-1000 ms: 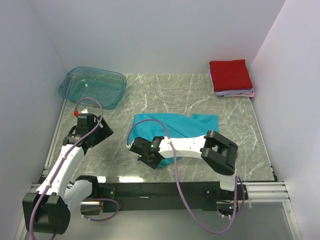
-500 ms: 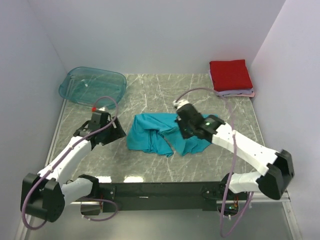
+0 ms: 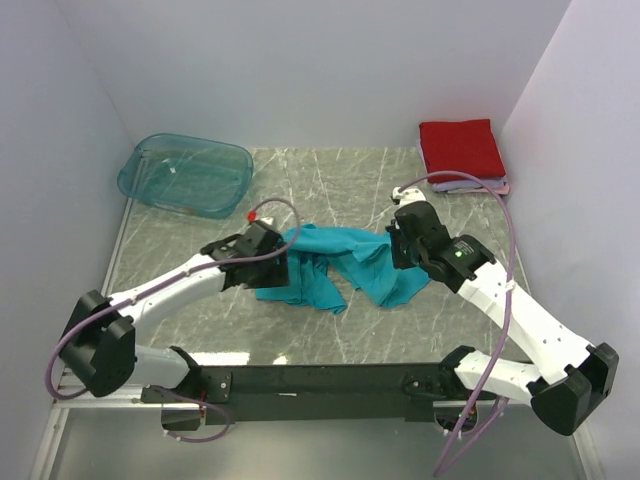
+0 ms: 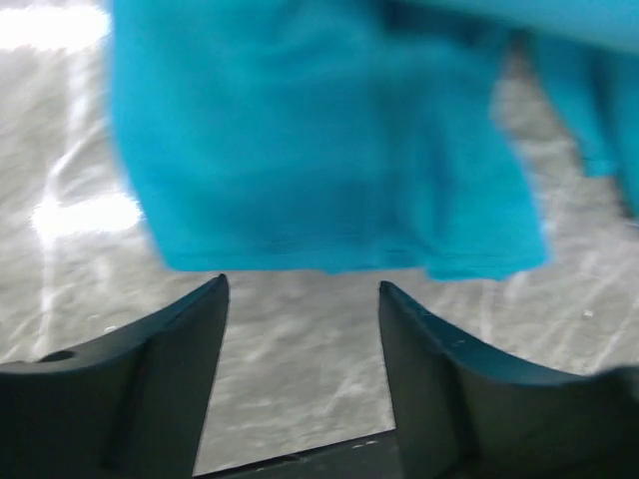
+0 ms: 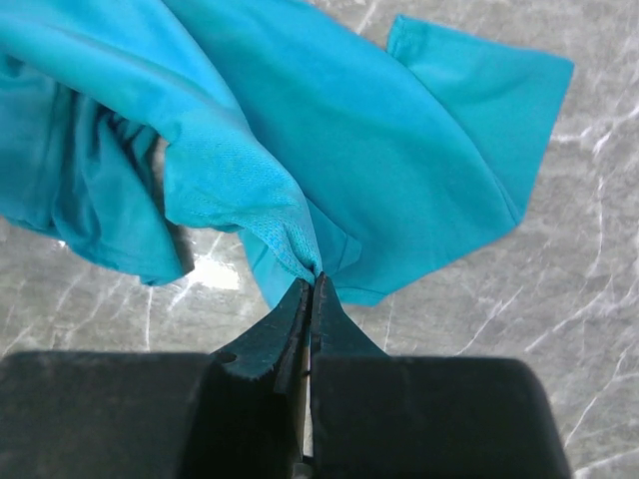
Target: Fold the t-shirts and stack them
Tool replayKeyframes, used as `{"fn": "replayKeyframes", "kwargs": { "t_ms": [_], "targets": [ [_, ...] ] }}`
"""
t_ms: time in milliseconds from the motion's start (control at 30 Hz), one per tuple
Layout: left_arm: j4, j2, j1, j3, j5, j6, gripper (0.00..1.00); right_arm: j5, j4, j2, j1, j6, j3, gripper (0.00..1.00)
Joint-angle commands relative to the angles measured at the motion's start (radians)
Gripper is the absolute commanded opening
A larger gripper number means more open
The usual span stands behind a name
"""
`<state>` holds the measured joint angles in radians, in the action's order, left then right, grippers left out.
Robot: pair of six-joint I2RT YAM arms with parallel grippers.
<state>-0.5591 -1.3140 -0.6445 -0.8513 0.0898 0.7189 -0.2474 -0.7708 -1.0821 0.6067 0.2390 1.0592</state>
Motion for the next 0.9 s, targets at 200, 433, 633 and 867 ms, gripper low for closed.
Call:
{"fn": "replayKeyframes", "kwargs": {
  "t_ms": [200,433,633,867],
  "targets": [
    [-0.044,-0.226,-0.178,-0.222,0.214,0.019,0.53,-0.012,0.01,0.027,-0.03,0.014,-0.031,0.0],
    [-0.067,-0.335,-0.182,-0.281,0.261,0.024,0.49,-0.024,0.007,0.057,-0.045,0.011,-0.056,0.0],
    [-0.059,-0.372,-0.199,-0.301,0.209,0.014,0.5,-0.027,0.007,0.06,-0.054,0.011,-0.061,0.0],
    [-0.085,-0.435,-0.21,-0.333,0.177,0.016,0.49,-0.026,0.008,0.054,-0.056,0.009,-0.057,0.0]
  ]
}}
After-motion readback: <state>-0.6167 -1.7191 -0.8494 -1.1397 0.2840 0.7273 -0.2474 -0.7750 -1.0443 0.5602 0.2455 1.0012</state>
